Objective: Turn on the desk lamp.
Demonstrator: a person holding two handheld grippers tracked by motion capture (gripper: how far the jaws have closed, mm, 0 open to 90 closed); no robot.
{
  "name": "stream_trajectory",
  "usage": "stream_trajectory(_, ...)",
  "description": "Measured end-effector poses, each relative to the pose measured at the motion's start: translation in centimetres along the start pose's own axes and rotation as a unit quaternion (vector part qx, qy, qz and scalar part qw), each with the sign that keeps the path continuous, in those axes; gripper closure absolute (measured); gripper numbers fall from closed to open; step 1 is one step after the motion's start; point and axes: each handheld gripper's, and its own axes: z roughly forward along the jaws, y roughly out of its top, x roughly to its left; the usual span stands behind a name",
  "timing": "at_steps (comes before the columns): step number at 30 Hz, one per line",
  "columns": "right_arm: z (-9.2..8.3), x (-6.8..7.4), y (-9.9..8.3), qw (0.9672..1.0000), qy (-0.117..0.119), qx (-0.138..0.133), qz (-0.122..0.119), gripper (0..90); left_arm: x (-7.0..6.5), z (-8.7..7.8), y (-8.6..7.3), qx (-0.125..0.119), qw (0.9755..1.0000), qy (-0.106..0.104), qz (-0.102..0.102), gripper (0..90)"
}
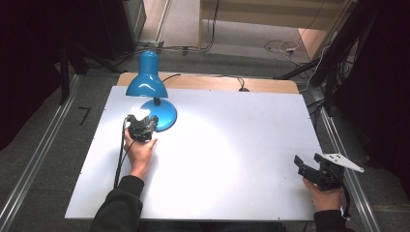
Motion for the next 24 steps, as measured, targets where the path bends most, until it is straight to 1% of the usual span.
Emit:
stream_trajectory(3,0.02,0.06,0.01,1.0,0.0,0.0,0.0,19.7,0.0,0.02,-0.02,-0.002,1.0,-0.001,-0.004,90.0)
stream_trajectory(15,0.03,0.05,0.0,1.0,0.0,0.001,-0.001,19.8,0.14,0.05,-0.02,-0.003,1.0,-0.004,-0.008,90.0)
stream_trajectory(17,0.04,0.08,0.0,1.0,0.0,0.002,0.001,19.8,0.2,0.05,-0.01,-0.003,0.9999,-0.007,-0.011,90.0)
stream_trajectory(24,0.04,-0.03,-0.02,1.0,-0.001,0.002,0.001,19.8,0.29,0.01,0.0,-0.002,0.9999,-0.013,-0.011,90.0)
